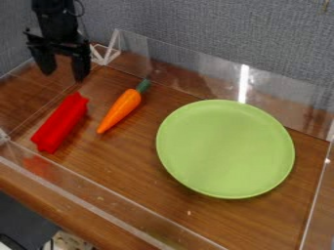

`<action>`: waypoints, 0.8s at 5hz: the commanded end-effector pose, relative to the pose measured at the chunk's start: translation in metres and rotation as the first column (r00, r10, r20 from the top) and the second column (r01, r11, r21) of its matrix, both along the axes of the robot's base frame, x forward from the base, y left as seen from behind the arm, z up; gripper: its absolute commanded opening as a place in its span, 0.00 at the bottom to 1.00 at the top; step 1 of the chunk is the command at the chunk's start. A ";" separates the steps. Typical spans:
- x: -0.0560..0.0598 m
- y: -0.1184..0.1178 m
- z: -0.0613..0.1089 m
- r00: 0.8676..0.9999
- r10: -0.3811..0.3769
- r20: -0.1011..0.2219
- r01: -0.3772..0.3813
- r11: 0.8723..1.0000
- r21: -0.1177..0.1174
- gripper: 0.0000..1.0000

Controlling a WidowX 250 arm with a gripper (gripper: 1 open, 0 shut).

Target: Put the red object on the left side

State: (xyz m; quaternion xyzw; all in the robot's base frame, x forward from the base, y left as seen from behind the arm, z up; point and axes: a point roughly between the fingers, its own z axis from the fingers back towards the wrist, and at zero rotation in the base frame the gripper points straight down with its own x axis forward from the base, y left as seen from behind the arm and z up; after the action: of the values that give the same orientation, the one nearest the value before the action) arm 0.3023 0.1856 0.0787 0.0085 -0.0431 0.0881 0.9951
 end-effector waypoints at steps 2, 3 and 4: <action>0.006 -0.017 0.017 0.999 -0.019 0.026 0.019 1.000 0.019 1.00; 0.013 -0.027 0.026 0.998 -0.045 0.035 0.044 0.998 0.038 1.00; 0.012 -0.017 0.028 0.997 -0.051 0.051 0.048 0.998 0.044 1.00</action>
State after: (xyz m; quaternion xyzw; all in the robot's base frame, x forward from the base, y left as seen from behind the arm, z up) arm 0.3073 0.1605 0.0767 0.0058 -0.0260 0.0632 0.9976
